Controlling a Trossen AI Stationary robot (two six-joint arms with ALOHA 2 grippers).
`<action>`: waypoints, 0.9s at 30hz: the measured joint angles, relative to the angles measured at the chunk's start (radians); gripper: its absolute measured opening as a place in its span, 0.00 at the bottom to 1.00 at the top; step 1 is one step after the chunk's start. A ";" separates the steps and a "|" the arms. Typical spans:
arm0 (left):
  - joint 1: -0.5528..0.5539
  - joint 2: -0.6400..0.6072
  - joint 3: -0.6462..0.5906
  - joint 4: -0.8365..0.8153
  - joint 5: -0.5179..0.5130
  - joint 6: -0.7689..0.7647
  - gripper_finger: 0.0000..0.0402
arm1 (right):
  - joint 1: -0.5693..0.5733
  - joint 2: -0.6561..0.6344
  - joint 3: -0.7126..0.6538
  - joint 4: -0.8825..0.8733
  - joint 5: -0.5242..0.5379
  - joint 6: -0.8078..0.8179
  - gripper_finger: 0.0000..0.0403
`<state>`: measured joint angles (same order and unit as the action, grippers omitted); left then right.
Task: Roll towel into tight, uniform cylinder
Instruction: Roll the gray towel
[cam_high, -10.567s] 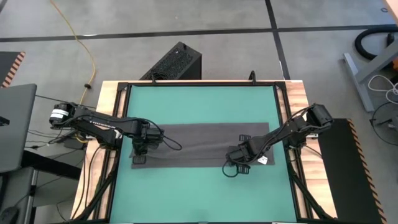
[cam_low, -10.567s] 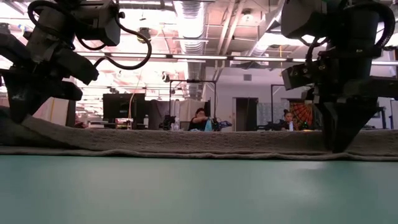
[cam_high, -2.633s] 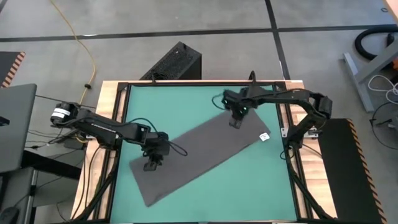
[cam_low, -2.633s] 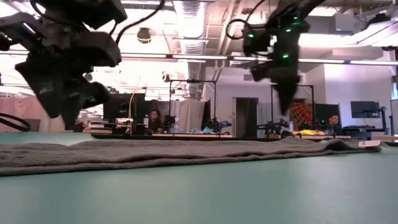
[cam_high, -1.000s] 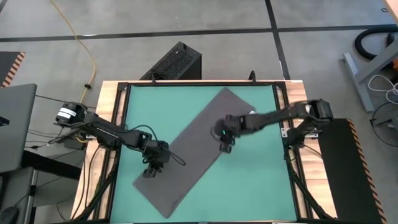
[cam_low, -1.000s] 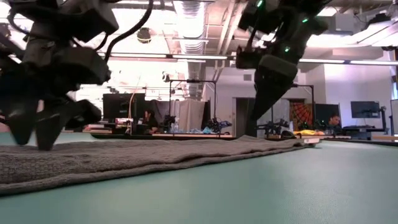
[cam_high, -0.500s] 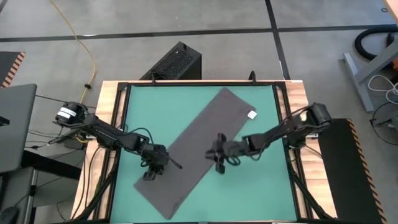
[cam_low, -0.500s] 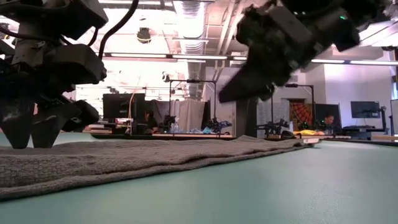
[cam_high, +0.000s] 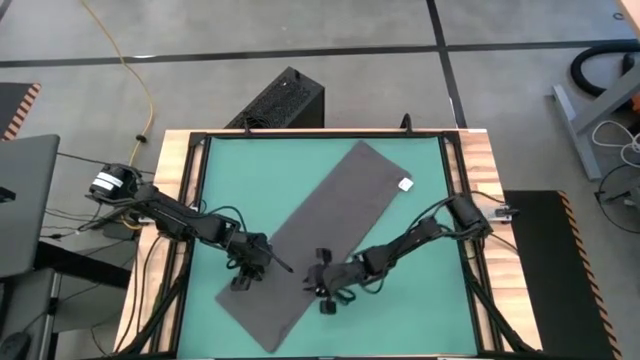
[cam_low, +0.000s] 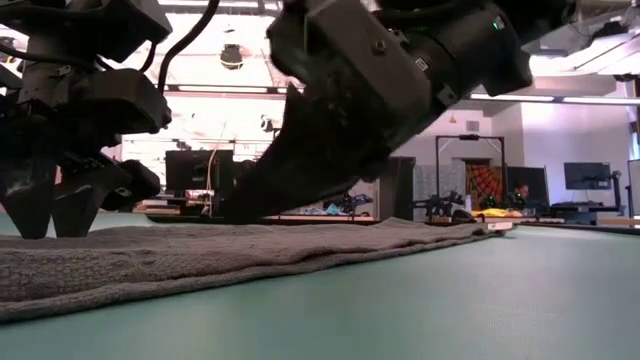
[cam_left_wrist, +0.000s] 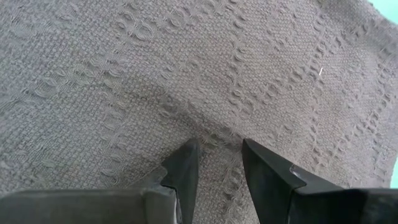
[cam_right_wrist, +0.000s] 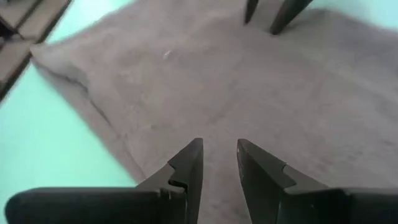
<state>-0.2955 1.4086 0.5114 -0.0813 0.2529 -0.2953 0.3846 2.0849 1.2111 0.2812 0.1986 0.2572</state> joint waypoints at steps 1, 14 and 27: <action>0.000 0.000 0.000 -0.002 0.000 0.006 0.29 | 0.004 0.014 0.026 -0.012 -0.001 0.002 0.31; -0.003 0.000 0.000 -0.016 0.000 0.075 0.29 | 0.057 0.022 0.066 -0.205 -0.005 0.194 0.31; -0.018 -0.001 0.021 0.044 -0.004 0.123 0.29 | 0.066 0.047 0.222 -0.038 0.032 0.126 0.31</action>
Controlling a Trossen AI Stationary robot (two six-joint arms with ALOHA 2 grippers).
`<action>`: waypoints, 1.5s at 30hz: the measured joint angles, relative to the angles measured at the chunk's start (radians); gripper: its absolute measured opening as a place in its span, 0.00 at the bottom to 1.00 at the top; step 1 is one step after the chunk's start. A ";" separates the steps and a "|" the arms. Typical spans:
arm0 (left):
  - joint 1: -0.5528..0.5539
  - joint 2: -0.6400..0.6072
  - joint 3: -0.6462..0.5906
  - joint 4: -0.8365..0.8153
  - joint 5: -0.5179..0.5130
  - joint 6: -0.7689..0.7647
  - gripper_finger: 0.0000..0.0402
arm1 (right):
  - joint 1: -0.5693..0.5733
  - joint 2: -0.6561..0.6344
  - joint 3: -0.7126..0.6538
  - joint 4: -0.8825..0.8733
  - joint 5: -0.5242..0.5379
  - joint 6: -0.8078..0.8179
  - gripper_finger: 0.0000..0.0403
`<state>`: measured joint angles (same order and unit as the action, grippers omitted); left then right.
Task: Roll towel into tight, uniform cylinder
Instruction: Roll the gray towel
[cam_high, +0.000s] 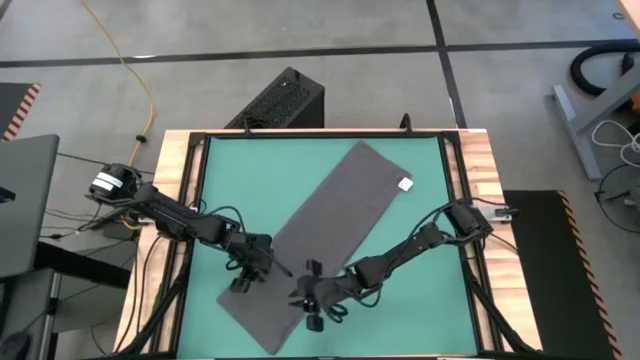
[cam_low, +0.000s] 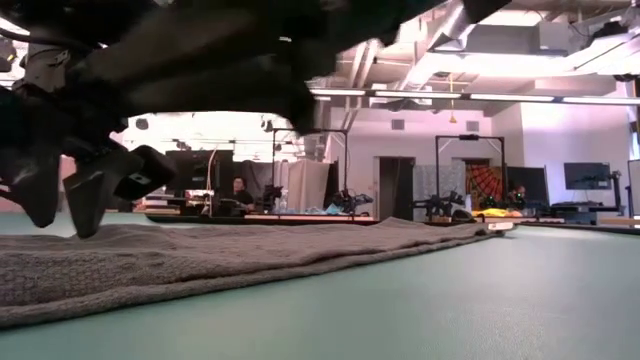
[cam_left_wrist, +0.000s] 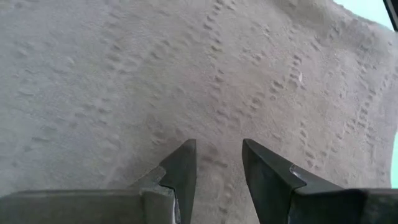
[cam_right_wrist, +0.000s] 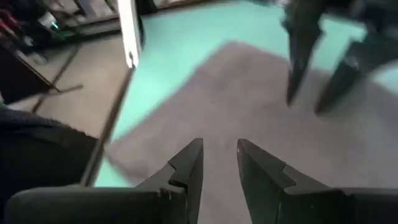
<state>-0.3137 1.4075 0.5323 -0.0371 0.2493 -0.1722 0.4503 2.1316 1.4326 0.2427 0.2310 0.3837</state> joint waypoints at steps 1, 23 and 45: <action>-0.002 0.000 0.000 -0.005 -0.004 0.000 0.29 | 0.003 0.026 0.018 0.031 -0.003 -0.015 0.31; -0.031 0.001 0.001 -0.077 -0.127 -0.015 0.29 | 0.027 0.275 0.469 -0.470 -0.182 -0.022 0.31; -0.030 0.001 0.002 -0.084 -0.123 -0.012 0.29 | 0.026 0.241 0.381 -0.548 -0.106 0.052 0.31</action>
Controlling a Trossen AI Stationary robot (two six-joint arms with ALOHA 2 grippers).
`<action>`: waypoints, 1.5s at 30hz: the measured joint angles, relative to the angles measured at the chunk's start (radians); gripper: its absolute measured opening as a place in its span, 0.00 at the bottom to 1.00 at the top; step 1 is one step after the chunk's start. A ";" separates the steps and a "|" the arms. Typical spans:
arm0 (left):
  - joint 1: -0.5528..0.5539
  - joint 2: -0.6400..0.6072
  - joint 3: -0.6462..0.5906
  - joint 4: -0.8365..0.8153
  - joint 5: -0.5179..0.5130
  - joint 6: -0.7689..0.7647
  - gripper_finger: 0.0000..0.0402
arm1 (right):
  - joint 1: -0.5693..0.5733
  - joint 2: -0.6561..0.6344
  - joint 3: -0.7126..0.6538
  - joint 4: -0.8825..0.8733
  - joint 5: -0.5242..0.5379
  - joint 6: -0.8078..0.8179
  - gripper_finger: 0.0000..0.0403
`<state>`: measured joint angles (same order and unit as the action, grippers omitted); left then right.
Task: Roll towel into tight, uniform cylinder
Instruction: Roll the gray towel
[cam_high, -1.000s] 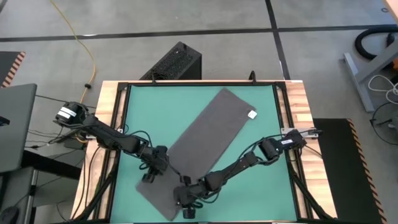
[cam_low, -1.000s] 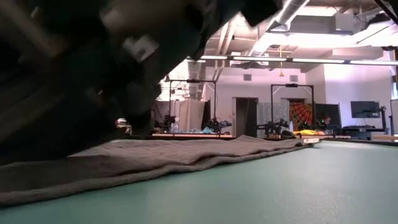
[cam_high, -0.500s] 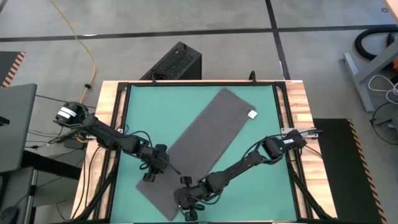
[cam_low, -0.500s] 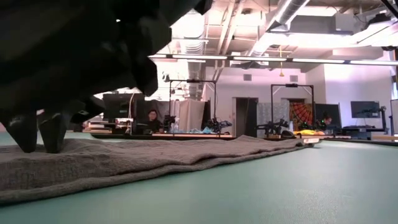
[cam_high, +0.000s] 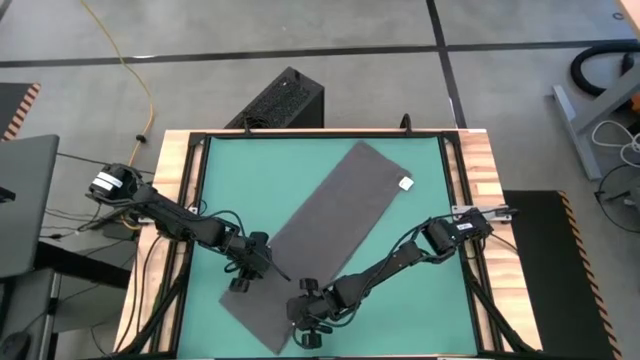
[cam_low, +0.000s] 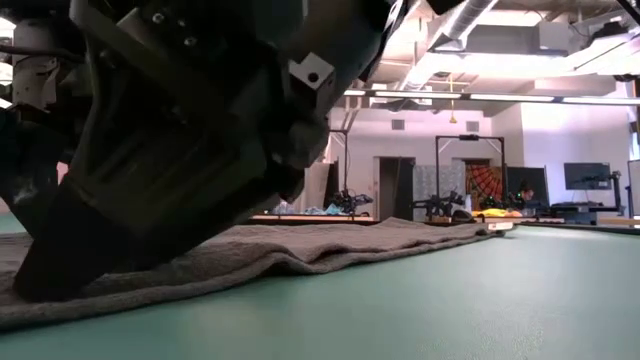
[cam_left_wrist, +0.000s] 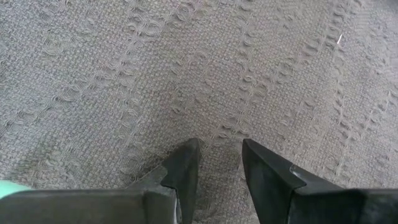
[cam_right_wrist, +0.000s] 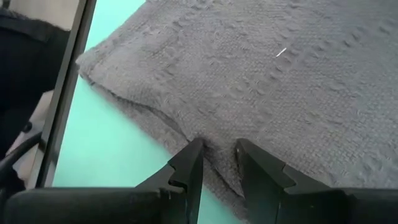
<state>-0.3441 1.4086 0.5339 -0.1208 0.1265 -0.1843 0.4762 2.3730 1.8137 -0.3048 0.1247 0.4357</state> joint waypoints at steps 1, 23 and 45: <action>0.000 0.000 0.000 0.000 0.000 -0.001 0.29 | -0.001 0.000 -0.001 0.000 0.005 0.006 0.31; -0.021 0.000 0.000 -0.002 0.004 -0.022 0.29 | 0.028 -0.106 -0.003 -0.057 0.124 -0.017 0.31; -0.022 0.001 0.000 -0.003 0.005 -0.020 0.29 | 0.017 -0.087 -0.004 -0.124 0.120 0.012 0.31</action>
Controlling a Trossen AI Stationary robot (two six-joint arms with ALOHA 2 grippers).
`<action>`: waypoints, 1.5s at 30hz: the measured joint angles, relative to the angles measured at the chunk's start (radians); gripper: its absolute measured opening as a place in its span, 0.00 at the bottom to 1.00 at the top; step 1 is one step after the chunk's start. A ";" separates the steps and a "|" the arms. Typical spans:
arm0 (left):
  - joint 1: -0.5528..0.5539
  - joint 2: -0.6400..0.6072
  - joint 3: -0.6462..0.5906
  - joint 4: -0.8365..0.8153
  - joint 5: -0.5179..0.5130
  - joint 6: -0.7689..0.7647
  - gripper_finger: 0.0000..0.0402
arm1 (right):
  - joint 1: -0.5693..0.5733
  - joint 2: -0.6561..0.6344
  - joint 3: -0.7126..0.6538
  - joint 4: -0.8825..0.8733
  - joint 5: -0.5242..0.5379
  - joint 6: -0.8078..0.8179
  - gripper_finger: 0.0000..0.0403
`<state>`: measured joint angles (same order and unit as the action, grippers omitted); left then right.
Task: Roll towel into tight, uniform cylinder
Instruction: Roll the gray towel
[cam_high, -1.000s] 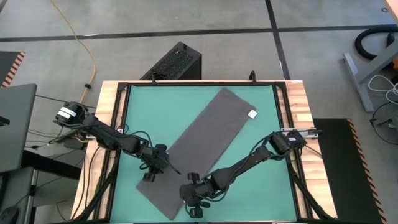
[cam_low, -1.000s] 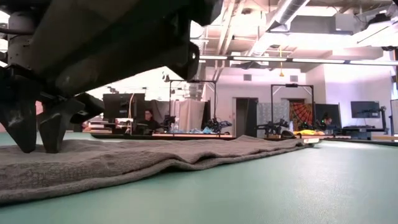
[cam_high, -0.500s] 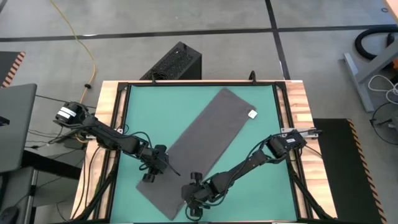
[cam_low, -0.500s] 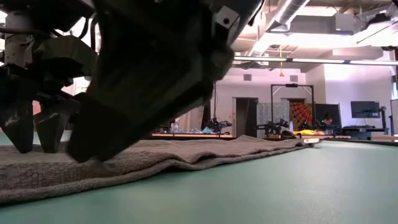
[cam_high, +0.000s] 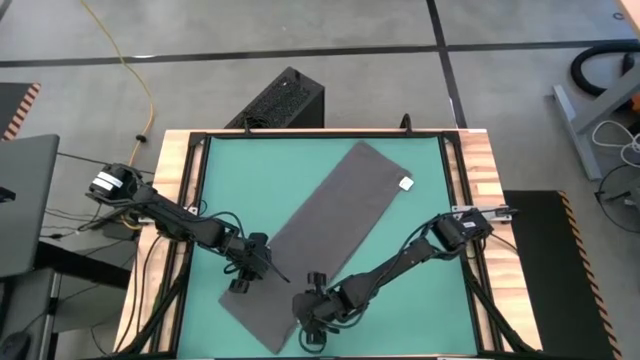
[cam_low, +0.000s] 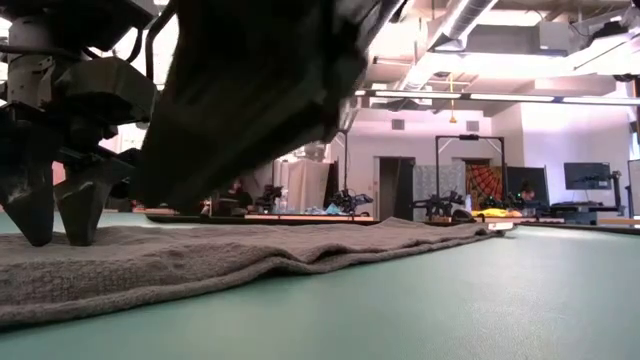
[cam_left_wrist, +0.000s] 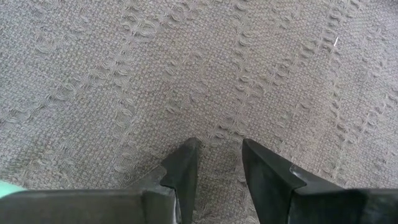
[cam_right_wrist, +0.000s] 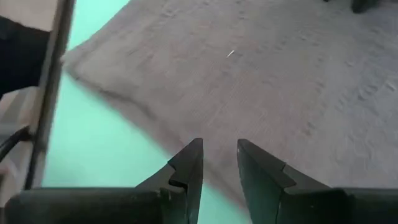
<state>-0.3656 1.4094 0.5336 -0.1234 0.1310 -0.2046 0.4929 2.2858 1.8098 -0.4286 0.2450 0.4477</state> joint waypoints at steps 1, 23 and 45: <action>0.000 0.000 0.000 0.000 0.000 0.000 0.29 | -0.006 0.010 0.001 0.003 -0.016 0.000 0.31; -0.074 -0.002 0.070 -0.025 0.108 0.016 0.29 | -0.028 -0.195 -0.001 -0.464 0.284 0.046 0.29; -0.398 0.000 -0.052 0.224 -0.004 -0.385 0.29 | -0.734 -0.566 -0.820 -0.163 0.170 0.378 0.04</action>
<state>-0.7637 1.4097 0.4820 0.1002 0.1267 -0.5892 -0.2407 1.7194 0.9894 -0.5914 0.4145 0.8258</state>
